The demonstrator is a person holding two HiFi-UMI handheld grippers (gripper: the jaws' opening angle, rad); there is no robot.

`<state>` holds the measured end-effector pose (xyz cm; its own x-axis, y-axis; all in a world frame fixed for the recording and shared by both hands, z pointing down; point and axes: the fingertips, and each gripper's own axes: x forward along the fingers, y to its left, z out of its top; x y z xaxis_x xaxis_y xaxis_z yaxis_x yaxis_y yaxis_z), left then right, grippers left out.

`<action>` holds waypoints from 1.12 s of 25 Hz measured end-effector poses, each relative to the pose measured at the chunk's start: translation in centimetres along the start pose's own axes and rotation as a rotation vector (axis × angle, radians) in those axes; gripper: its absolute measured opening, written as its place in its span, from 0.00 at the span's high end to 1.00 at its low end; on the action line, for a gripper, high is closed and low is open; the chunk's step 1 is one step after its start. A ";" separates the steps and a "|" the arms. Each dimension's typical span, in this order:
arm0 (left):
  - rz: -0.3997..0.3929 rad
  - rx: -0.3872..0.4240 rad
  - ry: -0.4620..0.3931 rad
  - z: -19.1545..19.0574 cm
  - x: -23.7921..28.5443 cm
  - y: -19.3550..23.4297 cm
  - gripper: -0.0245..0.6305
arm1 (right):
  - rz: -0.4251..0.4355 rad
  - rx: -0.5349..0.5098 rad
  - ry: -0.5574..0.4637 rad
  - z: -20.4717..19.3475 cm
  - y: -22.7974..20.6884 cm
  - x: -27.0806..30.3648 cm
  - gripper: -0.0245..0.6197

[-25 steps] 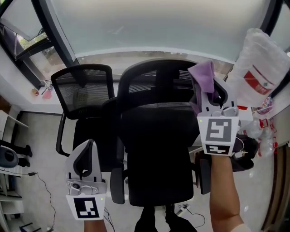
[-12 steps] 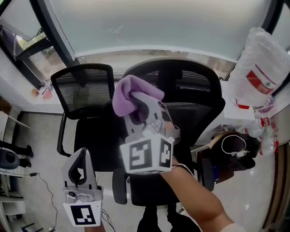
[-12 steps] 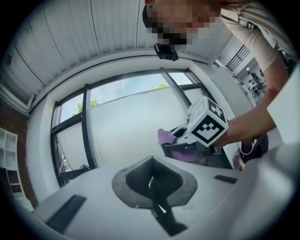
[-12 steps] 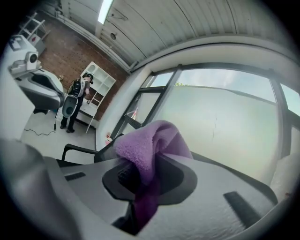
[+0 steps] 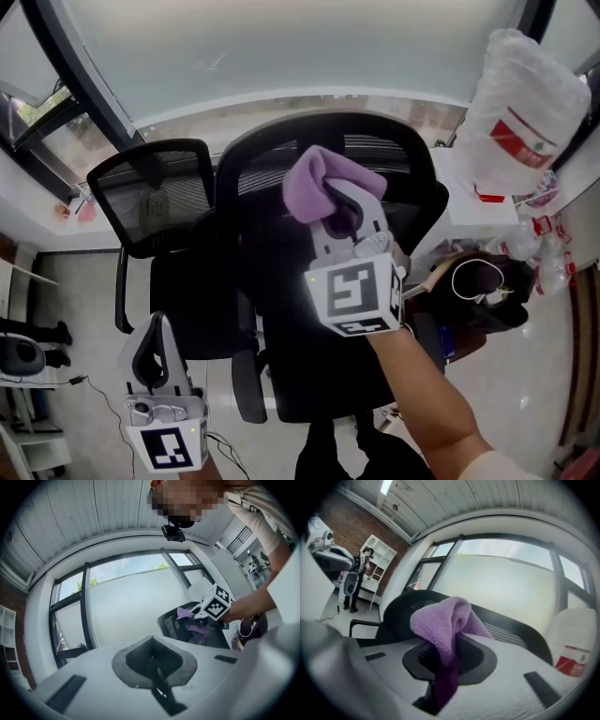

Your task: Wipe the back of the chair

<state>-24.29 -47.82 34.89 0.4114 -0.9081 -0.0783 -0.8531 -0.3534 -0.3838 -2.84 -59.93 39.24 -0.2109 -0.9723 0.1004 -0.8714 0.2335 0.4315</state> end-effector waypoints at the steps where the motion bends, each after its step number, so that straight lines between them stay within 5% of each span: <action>1: 0.001 -0.002 -0.027 0.8 0.5 -0.3 0.95 | -0.053 0.010 0.019 -1.3 -2.7 -1.0 0.87; 5: -0.010 -0.008 -0.012 0.6 0.9 -1.1 0.95 | -0.230 0.042 0.041 -3.6 -10.2 -5.7 0.87; 11: -0.011 -0.006 -0.016 1.0 0.7 -1.1 0.95 | -0.230 0.054 0.043 -3.5 -9.0 -4.8 0.87; 15: 0.010 -0.004 0.010 0.1 -0.3 0.3 0.95 | -0.132 0.077 0.032 -2.5 -4.0 -1.7 0.87; 18: 0.007 -0.010 0.097 -2.6 -2.2 1.0 0.95 | 0.036 0.067 0.021 -0.4 3.6 0.4 0.87; 21: 0.050 -0.012 0.040 -1.0 -1.9 2.0 0.95 | 0.184 0.069 -0.048 3.2 11.2 0.8 0.87; 28: 0.066 -0.019 0.045 -1.3 -2.0 2.9 0.95 | 0.200 0.059 -0.042 1.9 12.1 0.4 0.87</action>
<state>-27.96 -47.31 35.13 0.3391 -0.9388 -0.0611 -0.8842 -0.2959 -0.3616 -14.27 -57.53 42.79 -0.3996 -0.9058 0.1406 -0.8344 0.4230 0.3534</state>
